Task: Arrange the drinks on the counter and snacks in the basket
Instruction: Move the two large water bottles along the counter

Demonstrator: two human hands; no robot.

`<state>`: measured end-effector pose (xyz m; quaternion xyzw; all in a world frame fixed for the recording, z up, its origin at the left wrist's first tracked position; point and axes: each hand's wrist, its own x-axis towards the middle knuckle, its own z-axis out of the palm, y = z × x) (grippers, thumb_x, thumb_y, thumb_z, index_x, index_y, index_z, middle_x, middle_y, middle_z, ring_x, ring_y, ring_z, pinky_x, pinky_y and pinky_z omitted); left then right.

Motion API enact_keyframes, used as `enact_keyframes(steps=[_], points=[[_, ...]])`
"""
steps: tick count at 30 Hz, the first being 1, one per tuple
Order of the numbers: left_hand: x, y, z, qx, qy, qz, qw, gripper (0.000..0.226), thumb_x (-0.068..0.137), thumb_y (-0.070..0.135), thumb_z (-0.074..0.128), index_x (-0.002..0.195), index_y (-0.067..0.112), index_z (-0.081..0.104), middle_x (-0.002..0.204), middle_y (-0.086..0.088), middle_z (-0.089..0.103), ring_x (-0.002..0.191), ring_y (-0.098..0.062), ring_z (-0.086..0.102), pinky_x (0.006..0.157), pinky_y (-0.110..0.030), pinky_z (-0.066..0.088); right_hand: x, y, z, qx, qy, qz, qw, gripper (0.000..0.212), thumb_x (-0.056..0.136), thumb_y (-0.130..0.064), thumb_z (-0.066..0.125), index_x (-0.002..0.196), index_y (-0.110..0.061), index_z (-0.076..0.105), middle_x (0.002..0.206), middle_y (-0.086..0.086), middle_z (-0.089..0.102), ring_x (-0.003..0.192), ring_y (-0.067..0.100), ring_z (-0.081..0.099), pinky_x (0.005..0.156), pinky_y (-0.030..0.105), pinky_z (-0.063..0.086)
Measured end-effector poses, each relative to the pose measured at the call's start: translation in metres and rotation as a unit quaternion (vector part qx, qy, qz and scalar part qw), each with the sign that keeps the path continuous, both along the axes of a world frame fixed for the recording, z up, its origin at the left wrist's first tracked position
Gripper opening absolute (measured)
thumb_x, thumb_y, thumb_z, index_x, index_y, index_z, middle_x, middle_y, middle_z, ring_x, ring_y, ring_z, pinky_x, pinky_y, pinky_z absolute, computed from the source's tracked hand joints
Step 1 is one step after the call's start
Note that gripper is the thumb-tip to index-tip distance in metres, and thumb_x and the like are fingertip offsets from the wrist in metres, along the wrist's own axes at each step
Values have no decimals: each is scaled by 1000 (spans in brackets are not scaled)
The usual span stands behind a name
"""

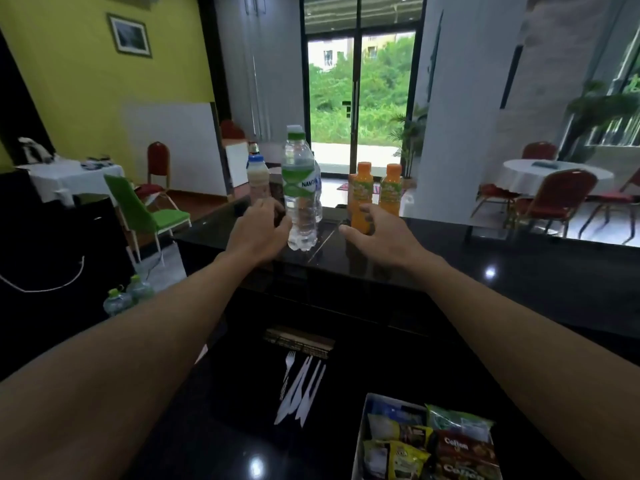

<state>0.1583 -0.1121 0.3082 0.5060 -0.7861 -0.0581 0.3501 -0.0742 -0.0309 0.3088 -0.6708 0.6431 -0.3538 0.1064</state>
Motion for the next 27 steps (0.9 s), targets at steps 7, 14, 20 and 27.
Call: enact_keyframes(steps=[7, 14, 20, 27], points=[[22, -68, 24, 41, 79, -53, 995, 26, 99, 24, 55, 122, 11, 56, 111, -5, 59, 98, -21, 58, 84, -35, 48, 43, -52, 1, -6, -71, -15, 997, 89, 81, -54, 77, 151, -16, 36, 149, 9, 50, 130, 27, 51, 106, 43, 46], [14, -123, 27, 122, 103, -208, 965, 34, 97, 15, 63, 129, 13, 52, 113, 5, 60, 105, -12, 58, 89, -27, 50, 73, -99, -11, -28, -159, -14, 987, 105, 72, -47, 88, 153, -18, 28, 134, 1, 58, 106, 11, 57, 81, 21, 45], [6, -147, 6, 185, 136, -257, 939, 41, 96, 8, 62, 127, 28, 43, 111, 15, 57, 94, 5, 58, 71, -9, 49, 79, -122, -20, -36, -191, -18, 981, 80, 74, -31, 89, 138, -21, 42, 100, -21, 57, 76, -23, 58, 56, 1, 45], [0, -156, -5, 198, 155, -275, 928, 60, 93, 13, 67, 145, 11, 37, 123, 5, 60, 113, -11, 61, 90, -25, 51, 74, -118, -21, -59, -186, -16, 981, 62, 76, -31, 87, 124, -27, 48, 100, -19, 60, 80, -18, 61, 60, 4, 47]])
